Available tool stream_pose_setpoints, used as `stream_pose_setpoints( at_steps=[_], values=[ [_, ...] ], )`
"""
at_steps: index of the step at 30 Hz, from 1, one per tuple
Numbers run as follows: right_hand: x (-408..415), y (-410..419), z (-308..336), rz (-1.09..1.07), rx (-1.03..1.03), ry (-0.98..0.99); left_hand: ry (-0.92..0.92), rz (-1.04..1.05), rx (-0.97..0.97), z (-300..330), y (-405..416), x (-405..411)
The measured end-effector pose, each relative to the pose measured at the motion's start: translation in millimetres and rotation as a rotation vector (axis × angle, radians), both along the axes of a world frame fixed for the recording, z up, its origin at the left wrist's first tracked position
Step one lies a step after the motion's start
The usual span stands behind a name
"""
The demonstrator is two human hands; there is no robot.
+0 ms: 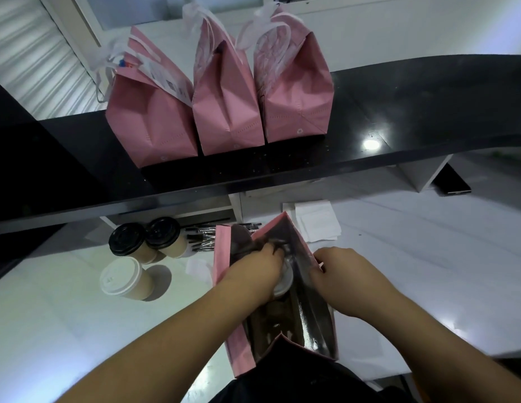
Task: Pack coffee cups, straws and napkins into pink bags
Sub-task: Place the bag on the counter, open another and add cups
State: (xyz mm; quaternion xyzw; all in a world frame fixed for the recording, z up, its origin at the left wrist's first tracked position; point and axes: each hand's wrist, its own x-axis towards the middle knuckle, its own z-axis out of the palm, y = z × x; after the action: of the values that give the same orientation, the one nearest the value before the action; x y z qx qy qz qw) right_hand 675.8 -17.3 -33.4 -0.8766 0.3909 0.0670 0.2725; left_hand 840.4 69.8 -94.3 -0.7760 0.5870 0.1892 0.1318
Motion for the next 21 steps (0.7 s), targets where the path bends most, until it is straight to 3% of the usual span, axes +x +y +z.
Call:
stream_pose_setpoints(
  at_steps=[6,11,17,21],
  values=[
    [0.6,6.3,-1.8,-0.005,0.004,-0.002,-0.010,-0.008,0.166,0.8,-10.3,-4.7],
    [2.1,10.0,0.4,-0.033,-0.003,-0.010,0.013,-0.018,0.045,10.7,-2.5,-12.4],
    [2.5,9.2,7.4,-0.045,0.008,0.008,-0.005,-0.102,-0.369,79.7,10.6,-19.1],
    [2.9,10.2,8.1,-0.044,0.000,0.035,0.113,0.257,-0.750,106.4,54.1,38.3]
  ],
)
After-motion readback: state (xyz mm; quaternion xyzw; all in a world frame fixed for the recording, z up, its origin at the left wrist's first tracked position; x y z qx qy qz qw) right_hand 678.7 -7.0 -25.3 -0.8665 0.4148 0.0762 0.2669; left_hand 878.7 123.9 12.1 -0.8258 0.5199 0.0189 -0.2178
